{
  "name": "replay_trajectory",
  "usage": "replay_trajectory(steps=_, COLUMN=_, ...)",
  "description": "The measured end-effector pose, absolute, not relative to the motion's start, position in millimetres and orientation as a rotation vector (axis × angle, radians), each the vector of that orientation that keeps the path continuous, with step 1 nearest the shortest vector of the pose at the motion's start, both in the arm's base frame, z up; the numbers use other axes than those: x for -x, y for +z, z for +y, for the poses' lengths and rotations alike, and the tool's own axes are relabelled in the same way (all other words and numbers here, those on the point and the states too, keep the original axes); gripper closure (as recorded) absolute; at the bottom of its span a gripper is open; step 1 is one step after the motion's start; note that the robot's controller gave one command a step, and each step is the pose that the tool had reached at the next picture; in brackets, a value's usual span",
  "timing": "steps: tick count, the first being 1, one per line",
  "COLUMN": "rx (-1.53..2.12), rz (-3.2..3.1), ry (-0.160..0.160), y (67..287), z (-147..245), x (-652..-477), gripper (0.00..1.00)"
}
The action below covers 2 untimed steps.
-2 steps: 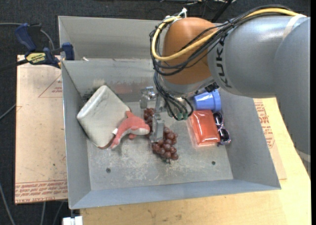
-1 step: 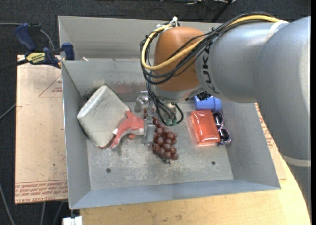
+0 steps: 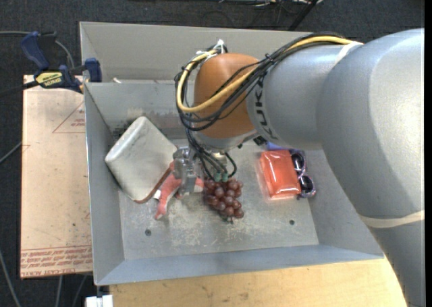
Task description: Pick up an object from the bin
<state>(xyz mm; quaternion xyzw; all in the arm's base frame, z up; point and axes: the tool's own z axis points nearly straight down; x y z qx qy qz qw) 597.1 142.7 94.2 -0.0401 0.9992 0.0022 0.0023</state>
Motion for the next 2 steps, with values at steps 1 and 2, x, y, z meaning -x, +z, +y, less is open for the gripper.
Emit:
replay_trajectory(steps=1, rx=0.125, rz=3.134, ry=0.007, y=94.2, z=142.6, x=-597.1, gripper=1.0)
replay_trajectory(steps=2, rx=0.12, rz=3.142, ry=0.005, y=99.8, z=142.4, x=-595.2, gripper=1.0)
